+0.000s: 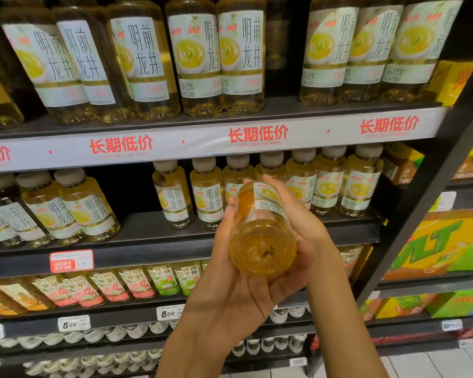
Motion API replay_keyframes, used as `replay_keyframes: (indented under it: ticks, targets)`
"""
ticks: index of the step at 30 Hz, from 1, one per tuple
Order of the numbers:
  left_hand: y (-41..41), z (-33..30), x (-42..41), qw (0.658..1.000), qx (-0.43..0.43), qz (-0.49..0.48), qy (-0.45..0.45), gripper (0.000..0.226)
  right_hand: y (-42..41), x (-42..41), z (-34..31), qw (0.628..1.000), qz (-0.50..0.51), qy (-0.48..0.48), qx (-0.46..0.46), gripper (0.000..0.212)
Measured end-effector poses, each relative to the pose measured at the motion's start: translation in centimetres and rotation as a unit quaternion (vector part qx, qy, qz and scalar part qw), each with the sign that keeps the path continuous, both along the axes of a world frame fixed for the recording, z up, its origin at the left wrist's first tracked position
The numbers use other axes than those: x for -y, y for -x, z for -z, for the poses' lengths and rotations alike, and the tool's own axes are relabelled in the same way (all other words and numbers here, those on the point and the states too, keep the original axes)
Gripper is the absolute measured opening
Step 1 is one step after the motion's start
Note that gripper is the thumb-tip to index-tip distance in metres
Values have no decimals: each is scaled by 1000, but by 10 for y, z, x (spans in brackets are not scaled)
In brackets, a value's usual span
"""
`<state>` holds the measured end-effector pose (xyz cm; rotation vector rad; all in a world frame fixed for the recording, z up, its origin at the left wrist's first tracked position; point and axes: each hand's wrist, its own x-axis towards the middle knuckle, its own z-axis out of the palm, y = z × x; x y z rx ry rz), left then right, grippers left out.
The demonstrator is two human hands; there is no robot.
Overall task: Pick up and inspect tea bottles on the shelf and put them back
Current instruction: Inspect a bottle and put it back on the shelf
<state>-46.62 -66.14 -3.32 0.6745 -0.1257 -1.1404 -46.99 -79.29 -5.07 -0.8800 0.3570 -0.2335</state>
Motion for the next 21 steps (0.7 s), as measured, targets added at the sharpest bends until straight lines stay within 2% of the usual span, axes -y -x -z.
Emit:
replay_keyframes:
  ticks: [1, 3, 5, 7, 8, 10, 13, 15, 16, 18, 21]
  targets:
    - [-3, -3, 5, 999, 13, -23, -22, 77, 0, 1, 2, 1000, -5, 1, 3, 43]
    - [-6, 1, 5, 992, 97, -83, -20, 58, 3, 1, 0, 1000, -22, -7, 5, 49]
    - [-6, 2, 3, 982, 167, -87, -26, 48, 3, 1, -5, 999, -27, -30, 19, 37]
    - [-7, 13, 0, 978, 190, -59, -59, 43, 2, 1, -14, 998, -22, -47, 38, 16]
    - [-7, 14, 0, 983, 169, -26, -71, 45, 2, 2, -17, 997, -14, -42, 60, 19]
    - [-5, 17, -13, 981, 167, 97, -16, 61, 4, 7, -21, 993, -6, -18, 115, 26]
    - [-7, 24, -25, 970, 211, 118, 10, 69, 12, 12, -29, 979, 0, 45, 200, 16]
    - [-10, 22, -25, 970, 223, 92, -15, 70, 17, 13, -34, 966, 17, 114, 231, 16]
    - [-11, 22, -24, 962, 258, 84, -27, 69, 19, 13, -37, 958, 23, 152, 241, 17]
    - [-13, 25, -20, 937, 341, 57, -56, 73, 23, 12, -44, 944, 36, 223, 242, 17]
    - [-13, 27, -14, 912, 403, 4, -73, 70, 28, 9, -49, 925, 58, 303, 220, 23]
